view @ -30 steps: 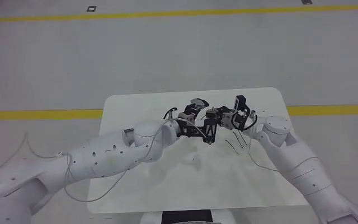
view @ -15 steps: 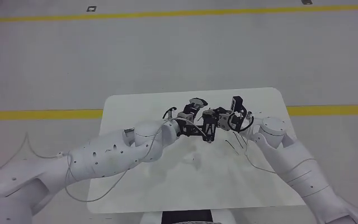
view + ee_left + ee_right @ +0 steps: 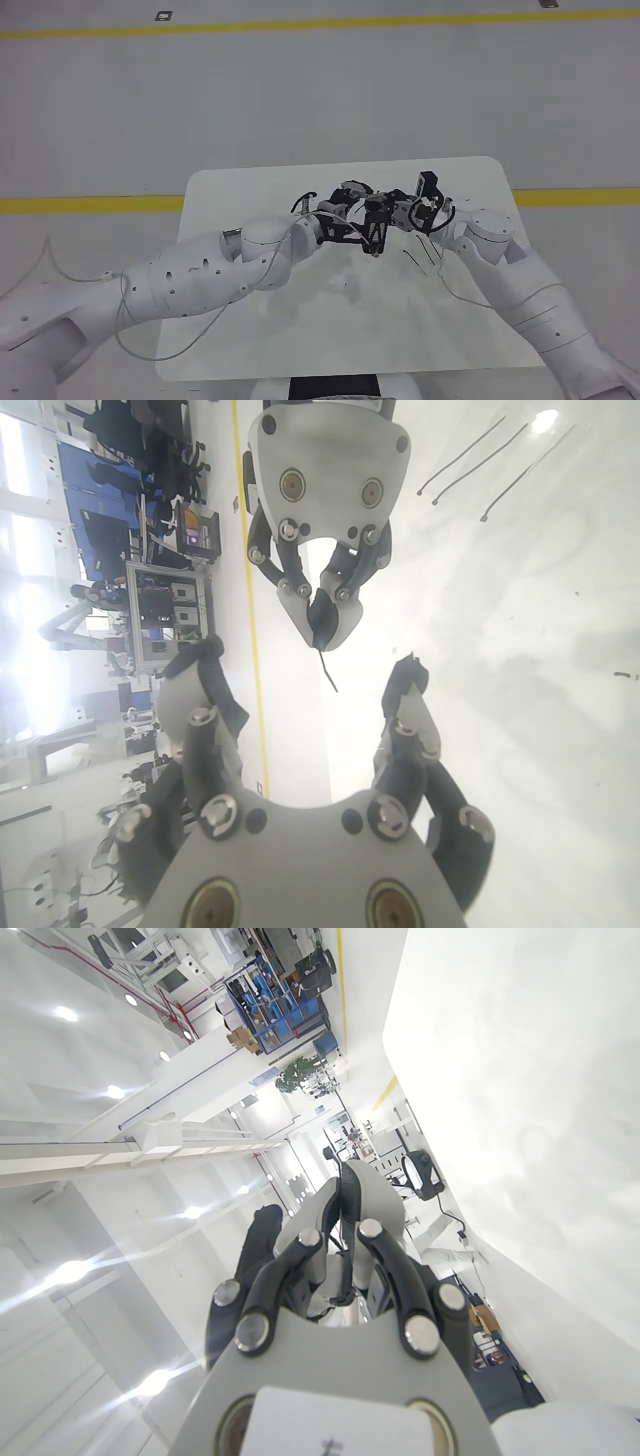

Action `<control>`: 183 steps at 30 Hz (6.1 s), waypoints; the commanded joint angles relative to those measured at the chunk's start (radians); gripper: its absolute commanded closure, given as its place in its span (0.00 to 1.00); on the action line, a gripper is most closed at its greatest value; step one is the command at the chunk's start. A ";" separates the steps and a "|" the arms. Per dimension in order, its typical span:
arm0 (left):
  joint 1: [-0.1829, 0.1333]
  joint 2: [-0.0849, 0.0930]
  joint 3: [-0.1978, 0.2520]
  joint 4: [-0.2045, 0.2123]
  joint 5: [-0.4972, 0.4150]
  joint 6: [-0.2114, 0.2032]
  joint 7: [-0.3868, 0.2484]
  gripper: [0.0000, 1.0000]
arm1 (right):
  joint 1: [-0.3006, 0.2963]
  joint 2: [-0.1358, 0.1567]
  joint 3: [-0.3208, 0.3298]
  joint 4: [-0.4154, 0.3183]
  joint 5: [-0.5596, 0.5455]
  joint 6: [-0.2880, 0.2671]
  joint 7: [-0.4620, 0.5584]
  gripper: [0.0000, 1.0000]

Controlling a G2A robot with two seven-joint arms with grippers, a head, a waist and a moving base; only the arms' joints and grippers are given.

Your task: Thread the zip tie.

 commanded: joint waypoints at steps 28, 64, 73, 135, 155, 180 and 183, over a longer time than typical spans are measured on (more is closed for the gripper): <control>-0.005 -0.017 0.000 0.009 0.000 -0.039 -0.022 0.87 | 0.010 -0.009 -0.007 0.018 0.012 0.000 0.051 1.00; -0.009 -0.022 0.000 0.022 0.000 -0.046 -0.029 0.96 | 0.008 0.000 -0.011 0.006 0.016 0.000 0.069 1.00; -0.007 -0.019 0.000 0.019 0.000 -0.036 -0.027 1.00 | 0.015 0.002 -0.020 0.009 0.020 0.000 0.067 1.00; 0.273 0.095 -0.346 0.182 -1.323 -0.139 0.135 1.00 | -0.273 0.053 0.260 -0.091 -0.900 -0.680 -0.215 0.00; 0.375 0.076 -0.396 0.222 -1.858 -0.139 0.055 1.00 | -0.242 0.046 0.225 -0.097 -0.833 -0.680 -0.094 0.00; 0.538 0.014 -0.562 0.282 -2.223 -0.120 -0.161 1.00 | -0.144 -0.001 0.232 -0.017 -0.429 -0.680 0.372 0.00; 0.551 0.007 -0.562 0.291 -2.303 -0.114 -0.182 1.00 | -0.125 -0.006 0.225 0.006 -0.369 -0.680 0.446 0.00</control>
